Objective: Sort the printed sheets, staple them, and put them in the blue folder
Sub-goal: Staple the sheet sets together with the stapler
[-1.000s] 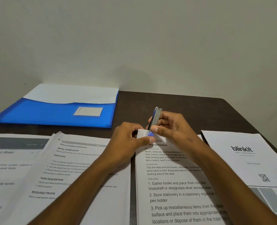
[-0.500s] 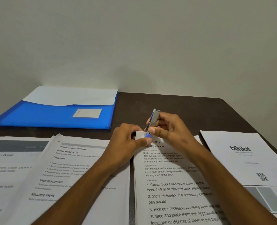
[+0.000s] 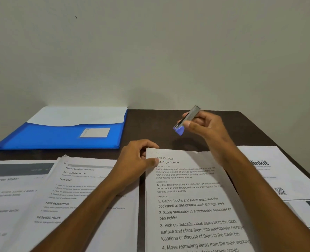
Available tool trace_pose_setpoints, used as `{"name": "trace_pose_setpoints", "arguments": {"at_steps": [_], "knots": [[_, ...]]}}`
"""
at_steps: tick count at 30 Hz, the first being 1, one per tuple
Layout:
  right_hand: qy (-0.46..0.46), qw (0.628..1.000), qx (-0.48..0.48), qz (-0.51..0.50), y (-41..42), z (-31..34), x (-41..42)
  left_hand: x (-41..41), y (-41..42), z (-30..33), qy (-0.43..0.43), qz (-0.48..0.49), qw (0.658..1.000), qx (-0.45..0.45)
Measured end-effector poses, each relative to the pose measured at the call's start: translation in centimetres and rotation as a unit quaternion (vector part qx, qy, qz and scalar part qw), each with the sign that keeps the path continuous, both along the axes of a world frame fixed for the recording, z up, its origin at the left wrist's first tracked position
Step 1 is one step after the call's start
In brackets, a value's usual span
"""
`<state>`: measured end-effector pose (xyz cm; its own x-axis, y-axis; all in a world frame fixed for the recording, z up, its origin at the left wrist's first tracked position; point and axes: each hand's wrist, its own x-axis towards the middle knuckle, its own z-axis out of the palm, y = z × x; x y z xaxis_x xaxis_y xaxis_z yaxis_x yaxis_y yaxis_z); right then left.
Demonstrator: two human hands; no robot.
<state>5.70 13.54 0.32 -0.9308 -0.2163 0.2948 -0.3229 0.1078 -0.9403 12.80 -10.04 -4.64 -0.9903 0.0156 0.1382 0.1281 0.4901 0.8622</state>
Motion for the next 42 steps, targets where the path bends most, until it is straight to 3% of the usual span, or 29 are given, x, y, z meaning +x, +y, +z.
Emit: {"name": "trace_pose_setpoints", "arguments": {"at_steps": [7,10,12,18,25,33,42], "knots": [[-0.021,0.997,-0.003,-0.073,6.8,1.6,-1.5,1.0,0.2,0.8,0.020,0.020,0.999,-0.032],[-0.050,0.992,-0.002,-0.114,11.2,1.1,-2.0,1.5,1.4,2.0,0.054,0.050,0.986,-0.147],[-0.063,0.989,-0.002,-0.131,13.6,0.3,-2.2,1.1,2.7,3.3,0.096,0.022,0.964,-0.248],[-0.079,0.986,-0.039,-0.141,14.9,-2.4,-2.4,-2.4,11.3,5.1,0.071,-0.088,0.940,-0.321],[-0.059,0.989,-0.070,-0.117,14.4,-3.9,-2.4,-7.8,18.4,2.3,0.058,-0.041,0.961,-0.268],[-0.068,0.992,-0.031,-0.098,14.5,-4.6,-2.8,-8.8,18.9,0.1,0.057,0.006,0.971,-0.233],[-0.062,0.992,-0.057,-0.093,14.2,-4.9,-2.7,-7.9,18.9,-0.3,0.068,0.003,0.988,-0.141]]}}
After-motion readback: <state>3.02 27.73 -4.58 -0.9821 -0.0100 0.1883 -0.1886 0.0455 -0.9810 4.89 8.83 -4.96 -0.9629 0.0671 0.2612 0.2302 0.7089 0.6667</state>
